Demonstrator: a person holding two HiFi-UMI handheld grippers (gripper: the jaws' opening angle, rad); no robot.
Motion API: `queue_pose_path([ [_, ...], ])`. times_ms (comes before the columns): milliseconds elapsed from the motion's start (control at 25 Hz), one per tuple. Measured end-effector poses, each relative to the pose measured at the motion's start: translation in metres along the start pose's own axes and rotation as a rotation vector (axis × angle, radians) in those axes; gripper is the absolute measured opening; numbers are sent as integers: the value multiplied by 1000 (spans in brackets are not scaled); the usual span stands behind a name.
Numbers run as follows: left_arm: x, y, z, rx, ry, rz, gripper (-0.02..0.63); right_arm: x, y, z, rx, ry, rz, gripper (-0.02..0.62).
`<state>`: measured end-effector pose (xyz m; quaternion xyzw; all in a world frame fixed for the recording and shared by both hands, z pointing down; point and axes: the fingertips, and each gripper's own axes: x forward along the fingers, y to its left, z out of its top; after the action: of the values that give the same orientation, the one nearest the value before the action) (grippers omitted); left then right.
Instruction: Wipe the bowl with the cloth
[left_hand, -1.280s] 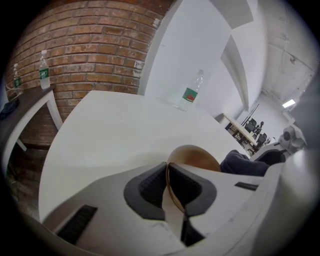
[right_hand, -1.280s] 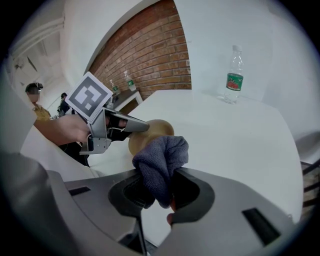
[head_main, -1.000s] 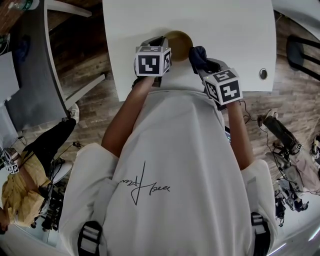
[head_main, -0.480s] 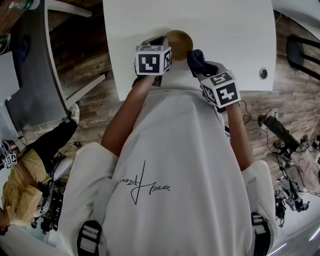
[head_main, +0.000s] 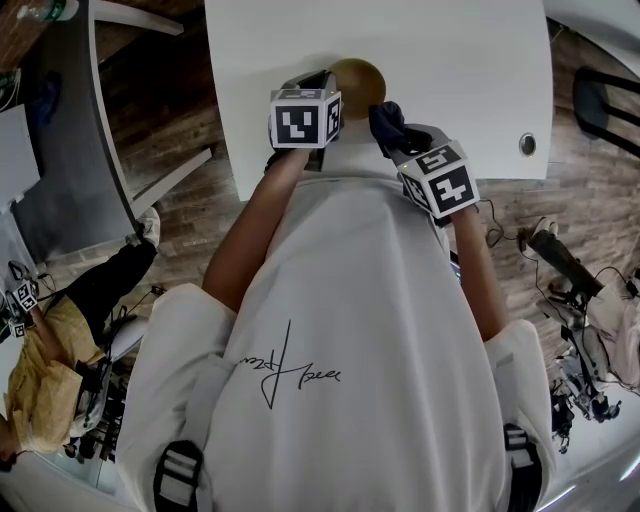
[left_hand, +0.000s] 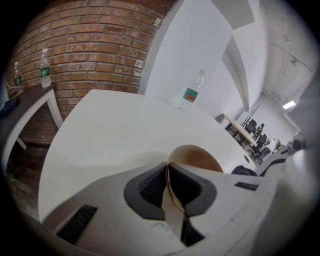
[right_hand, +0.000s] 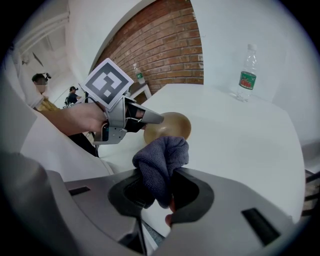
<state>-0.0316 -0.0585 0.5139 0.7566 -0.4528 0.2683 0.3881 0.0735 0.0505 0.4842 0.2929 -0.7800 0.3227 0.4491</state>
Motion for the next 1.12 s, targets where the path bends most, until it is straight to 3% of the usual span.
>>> queue_pose_path([
  [1120,-4,-7,-1,-9,-4,-11,11,4,36,8,-53,18,157,83],
])
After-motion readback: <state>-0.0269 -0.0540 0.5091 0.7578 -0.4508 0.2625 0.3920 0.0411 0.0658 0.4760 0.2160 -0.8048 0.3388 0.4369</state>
